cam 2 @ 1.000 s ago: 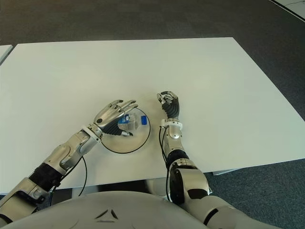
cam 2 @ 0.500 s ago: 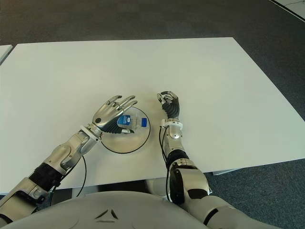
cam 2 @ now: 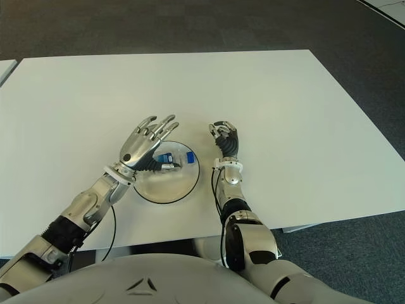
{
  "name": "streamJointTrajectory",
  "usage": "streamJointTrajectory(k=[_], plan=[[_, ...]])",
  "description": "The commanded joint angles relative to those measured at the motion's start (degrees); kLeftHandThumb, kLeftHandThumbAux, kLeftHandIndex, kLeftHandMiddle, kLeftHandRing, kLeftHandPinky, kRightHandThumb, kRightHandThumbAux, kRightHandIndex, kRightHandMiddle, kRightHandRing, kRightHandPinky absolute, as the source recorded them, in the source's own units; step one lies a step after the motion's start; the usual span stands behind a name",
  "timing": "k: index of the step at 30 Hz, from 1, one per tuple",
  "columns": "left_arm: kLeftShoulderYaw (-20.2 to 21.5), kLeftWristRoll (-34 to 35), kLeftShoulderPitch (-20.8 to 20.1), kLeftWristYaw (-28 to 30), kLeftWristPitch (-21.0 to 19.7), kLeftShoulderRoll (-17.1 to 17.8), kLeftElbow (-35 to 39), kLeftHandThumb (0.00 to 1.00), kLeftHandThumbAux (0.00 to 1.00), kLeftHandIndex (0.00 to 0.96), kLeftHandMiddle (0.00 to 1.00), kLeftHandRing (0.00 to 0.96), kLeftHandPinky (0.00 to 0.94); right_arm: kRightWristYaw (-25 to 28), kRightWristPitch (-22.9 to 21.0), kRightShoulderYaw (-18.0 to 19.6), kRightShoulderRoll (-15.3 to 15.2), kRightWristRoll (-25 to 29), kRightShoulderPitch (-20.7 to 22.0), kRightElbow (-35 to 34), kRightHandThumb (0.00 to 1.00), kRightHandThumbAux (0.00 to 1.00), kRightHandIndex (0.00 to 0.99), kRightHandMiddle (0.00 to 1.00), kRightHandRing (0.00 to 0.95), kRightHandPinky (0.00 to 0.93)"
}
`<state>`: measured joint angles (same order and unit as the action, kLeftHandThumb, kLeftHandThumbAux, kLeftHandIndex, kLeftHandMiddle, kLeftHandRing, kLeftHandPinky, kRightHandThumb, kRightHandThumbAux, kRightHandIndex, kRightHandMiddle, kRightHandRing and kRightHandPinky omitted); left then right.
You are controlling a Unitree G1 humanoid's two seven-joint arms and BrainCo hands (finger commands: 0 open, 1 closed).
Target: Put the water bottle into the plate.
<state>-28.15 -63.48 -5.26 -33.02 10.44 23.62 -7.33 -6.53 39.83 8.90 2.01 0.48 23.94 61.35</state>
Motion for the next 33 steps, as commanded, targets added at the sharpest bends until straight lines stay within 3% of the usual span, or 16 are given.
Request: streamJointTrajectory(k=[1, 8, 16, 25, 33], plan=[[-0.81, -2.78, 0.90, -7.48, -0.84, -0.37, -1.90, 0.165, 0.280, 0.000, 0.000, 0.000, 0.000, -0.50, -0.90, 0.00, 0.12, 0.08, -0.94, 0.88, 0.708, 0.726, 0.438, 0.789, 0.786, 0.796], [-1.80, -3.71, -0.18, -17.79, 0.38, -0.90, -6.36, 0.187, 0.210, 0.000, 0.000, 0.000, 0.000, -0.81, -1.37, -0.22, -0.08, -0.18, -0.95, 0.66, 0.708, 0.726, 0.439, 0.795, 0.792, 0.806], [-2.46, -3.97, -1.77, -23.03, -0.05, -0.85, -9.27, 0.126, 0.169, 0.000, 0.000, 0.000, 0.000, -0.48, -1.40, -0.32, -0.12, 0.04, -1.00, 0.37, 0.708, 0.726, 0.439, 0.795, 0.791, 0.800], [1.59, 7.49, -3.97, -31.96, 10.67, -4.66, -14.42, 0.053, 0.242, 0.000, 0.000, 0.000, 0.000, -0.19, -1.51, -0.11, -0.12, 0.44, -0.93, 0.46, 0.708, 0.726, 0.439, 0.793, 0.790, 0.804], [8.79, 26.52, -2.07, -24.20, 22.56, -6.77, -20.01, 0.075, 0.410, 0.000, 0.000, 0.000, 0.000, -0.66, -1.77, -0.15, -0.14, 0.27, -0.96, 0.33, 0.708, 0.726, 0.439, 0.798, 0.796, 0.806]])
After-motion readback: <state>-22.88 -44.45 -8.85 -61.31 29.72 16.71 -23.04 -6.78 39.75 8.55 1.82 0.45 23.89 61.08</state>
